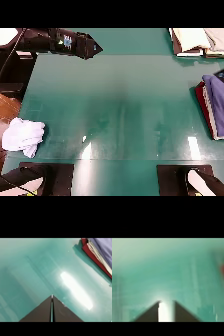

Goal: Fold the shirts.

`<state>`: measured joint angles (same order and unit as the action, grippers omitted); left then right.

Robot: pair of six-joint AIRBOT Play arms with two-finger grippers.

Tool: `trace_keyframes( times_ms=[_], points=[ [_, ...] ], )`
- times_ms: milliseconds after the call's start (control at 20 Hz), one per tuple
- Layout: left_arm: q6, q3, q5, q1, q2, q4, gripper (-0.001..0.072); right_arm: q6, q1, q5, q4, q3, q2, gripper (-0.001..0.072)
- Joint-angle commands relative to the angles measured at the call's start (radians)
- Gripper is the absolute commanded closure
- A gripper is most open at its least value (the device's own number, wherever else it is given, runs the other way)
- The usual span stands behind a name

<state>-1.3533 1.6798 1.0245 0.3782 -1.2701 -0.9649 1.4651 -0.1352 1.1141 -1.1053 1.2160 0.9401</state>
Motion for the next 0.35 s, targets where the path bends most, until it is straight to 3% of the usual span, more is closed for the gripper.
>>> trace_keyframes(
  times_ms=[0, 300],
  points=[
    [0.000, 0.000, -0.029, -0.001, 0.000, 0.000, 0.0682, -0.019, 0.232, -0.106, 0.003, 0.006, -0.001, 0.0695],
    [0.000, 0.000, -0.049, -0.001, 0.000, 0.000, 0.0682, -0.019, 0.325, -0.109, 0.003, 0.006, -0.001, 0.0695]
  ],
)
